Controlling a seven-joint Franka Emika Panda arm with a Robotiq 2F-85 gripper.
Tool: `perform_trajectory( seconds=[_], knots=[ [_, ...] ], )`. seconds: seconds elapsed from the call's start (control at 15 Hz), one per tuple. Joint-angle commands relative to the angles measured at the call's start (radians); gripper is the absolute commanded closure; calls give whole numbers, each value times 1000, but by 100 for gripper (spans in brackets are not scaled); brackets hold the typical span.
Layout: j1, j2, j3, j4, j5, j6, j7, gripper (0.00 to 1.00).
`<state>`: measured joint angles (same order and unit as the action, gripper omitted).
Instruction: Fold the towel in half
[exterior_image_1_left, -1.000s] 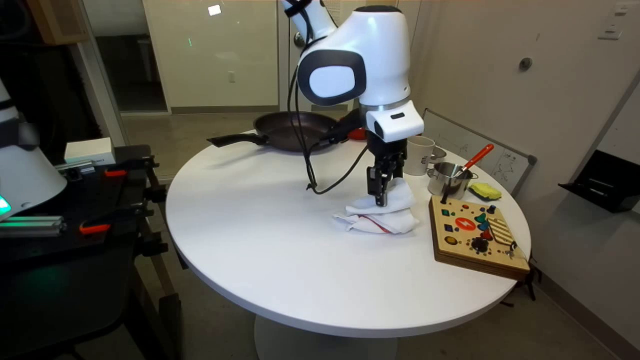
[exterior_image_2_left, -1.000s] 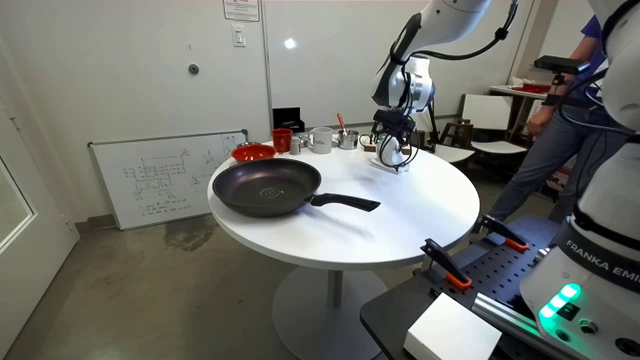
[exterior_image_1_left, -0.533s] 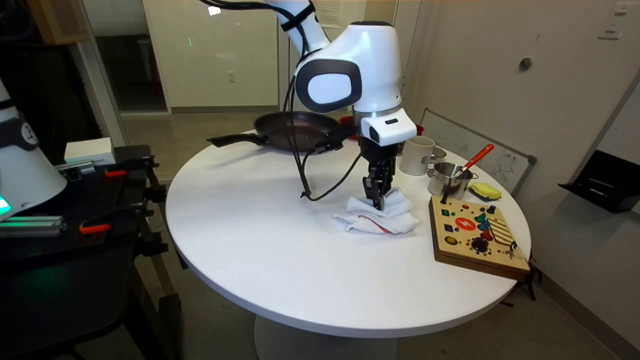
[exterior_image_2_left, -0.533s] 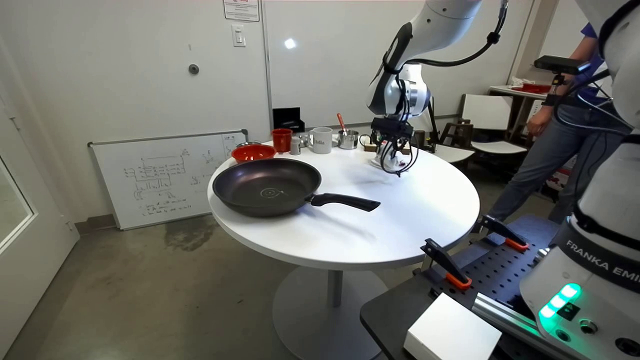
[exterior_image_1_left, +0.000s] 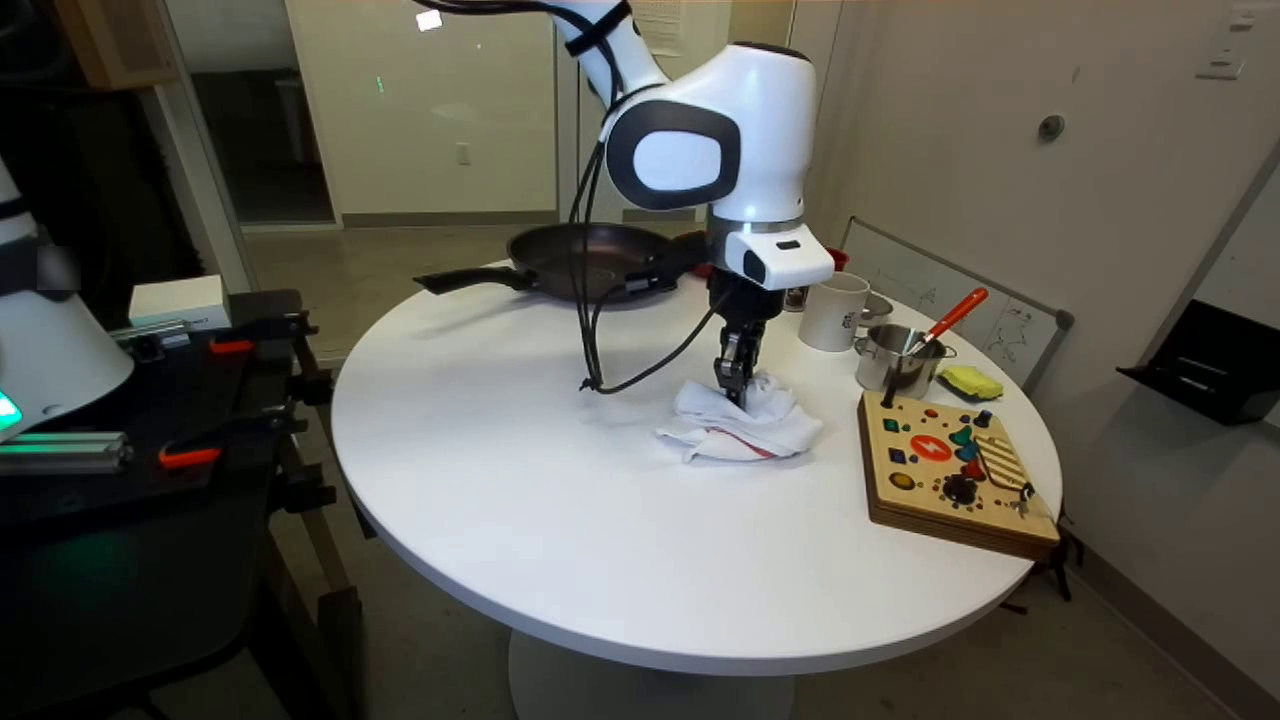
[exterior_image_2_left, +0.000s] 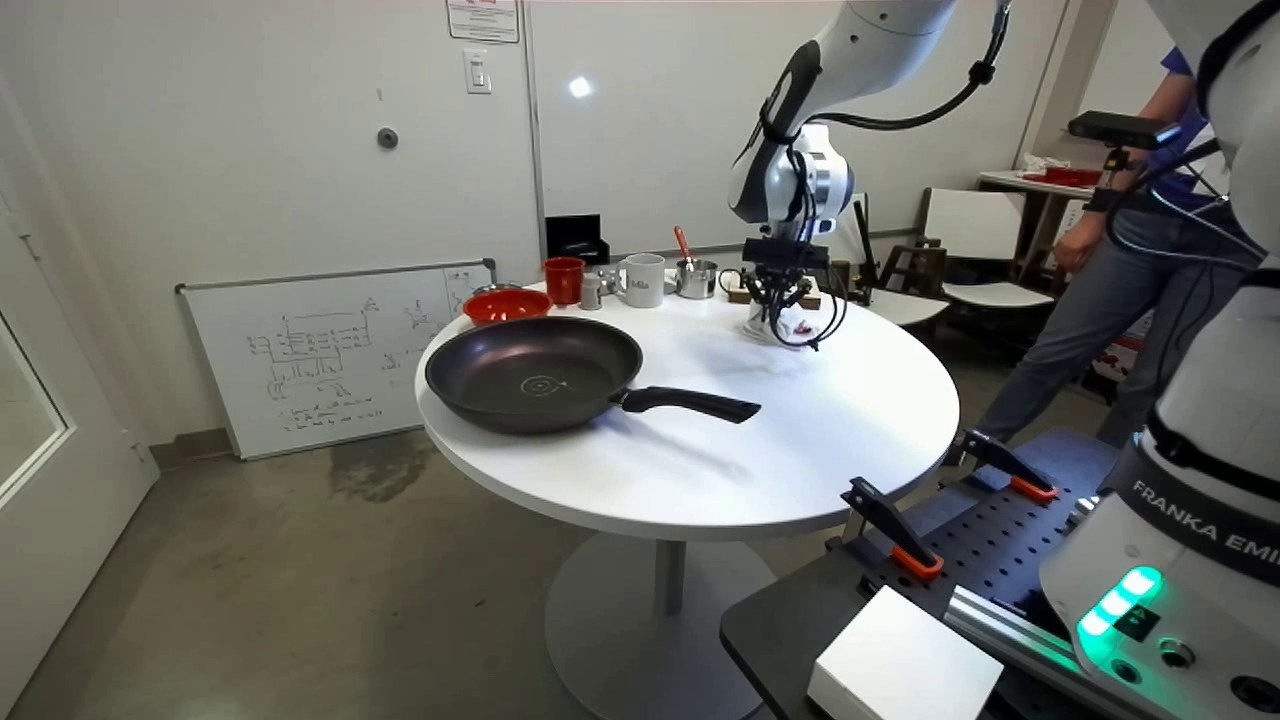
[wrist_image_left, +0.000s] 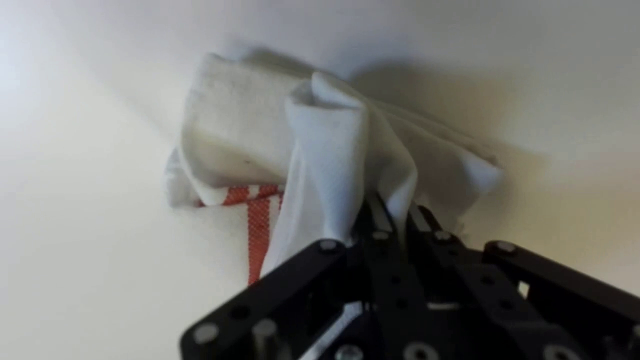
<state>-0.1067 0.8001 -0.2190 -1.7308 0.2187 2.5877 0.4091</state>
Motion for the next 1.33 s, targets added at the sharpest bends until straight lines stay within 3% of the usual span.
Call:
perform_trajectory(
  seconds=[0.0,0.4,1.07,1.13,1.27],
  knots=[
    [-17,7,25,33,-31,-163,-45,94],
    [-18,28,28,94,-59,-364,-41,94],
    [-22,13,35,55,-12,-307,13,94],
    [-18,9,32,47,-16,-293,16,67],
    [-9,5,24,41,-27,-277,26,59]
  ],
)
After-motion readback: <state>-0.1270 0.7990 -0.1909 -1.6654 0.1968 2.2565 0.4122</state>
